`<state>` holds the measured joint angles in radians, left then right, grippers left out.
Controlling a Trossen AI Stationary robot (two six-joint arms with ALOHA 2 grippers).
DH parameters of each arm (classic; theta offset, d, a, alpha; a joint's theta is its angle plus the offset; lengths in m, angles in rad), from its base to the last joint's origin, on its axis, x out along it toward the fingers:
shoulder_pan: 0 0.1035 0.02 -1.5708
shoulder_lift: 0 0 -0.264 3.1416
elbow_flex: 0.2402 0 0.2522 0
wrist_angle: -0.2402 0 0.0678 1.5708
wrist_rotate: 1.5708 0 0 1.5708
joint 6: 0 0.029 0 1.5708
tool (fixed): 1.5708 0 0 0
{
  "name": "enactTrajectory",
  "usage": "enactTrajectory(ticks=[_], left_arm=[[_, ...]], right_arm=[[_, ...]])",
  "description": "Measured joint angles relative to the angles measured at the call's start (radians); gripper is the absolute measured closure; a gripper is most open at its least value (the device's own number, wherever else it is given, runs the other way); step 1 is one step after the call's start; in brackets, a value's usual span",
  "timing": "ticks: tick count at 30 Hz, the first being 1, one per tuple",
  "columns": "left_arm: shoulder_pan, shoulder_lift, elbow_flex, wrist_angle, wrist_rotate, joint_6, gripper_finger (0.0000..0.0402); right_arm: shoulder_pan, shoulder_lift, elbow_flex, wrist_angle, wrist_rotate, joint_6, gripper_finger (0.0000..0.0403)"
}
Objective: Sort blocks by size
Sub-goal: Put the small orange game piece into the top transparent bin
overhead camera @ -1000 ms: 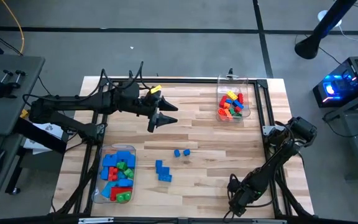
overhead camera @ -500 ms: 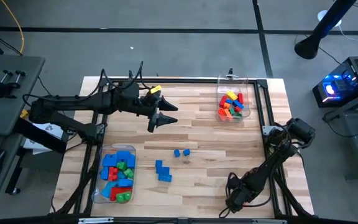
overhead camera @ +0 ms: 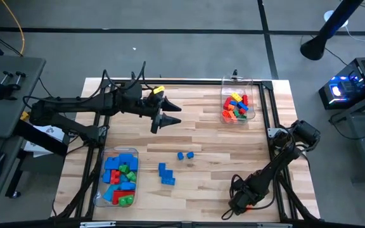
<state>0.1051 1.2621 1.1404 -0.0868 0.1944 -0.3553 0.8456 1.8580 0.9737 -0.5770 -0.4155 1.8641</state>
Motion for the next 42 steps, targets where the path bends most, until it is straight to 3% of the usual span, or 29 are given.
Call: enactTrajectory(ticks=[8, 13, 19, 27, 30, 32, 38, 42], left_arm=[[0.004, 0.0, 0.0, 0.01, 0.001, 0.027, 0.0122], [0.039, -0.005, 0.0, 0.105, 0.003, 0.027, 0.0122], [0.106, -0.013, 0.0, 0.276, 0.003, -0.001, 0.0122], [0.132, -0.008, 0.0, 0.252, 0.137, -0.149, 0.0122], [0.105, -0.007, 0.0, 0.211, 0.137, -0.166, 0.0122], [0.085, -0.007, 0.0, 0.19, 0.135, -0.168, 0.0122], [0.016, 0.0, 0.0, 0.167, 0.111, -0.179, 0.0122], [-0.016, 0.008, 0.0, 0.16, 0.103, -0.167, 0.0122]], right_arm=[[-0.023, 0.004, 0.016, -0.023, -0.03, -0.085, 0.0267], [-0.051, -0.008, 0.087, -0.13, 0.002, -0.228, 0.0266], [-0.173, -0.121, 0.134, -0.36, 0.209, -0.357, 0.0266], [-0.566, -0.393, 0.135, -0.527, 0.678, -0.622, 0.0266], [-0.756, -0.489, 0.135, -0.577, 0.894, -0.678, 0.0266], [-0.891, -0.539, 0.128, -0.593, 0.971, -0.726, 0.0266], [-1.228, -0.587, 0.072, -0.539, 0.913, -0.967, 0.0266], [-1.353, -0.587, 0.008, -0.461, 0.788, -1.05, 0.0252]])
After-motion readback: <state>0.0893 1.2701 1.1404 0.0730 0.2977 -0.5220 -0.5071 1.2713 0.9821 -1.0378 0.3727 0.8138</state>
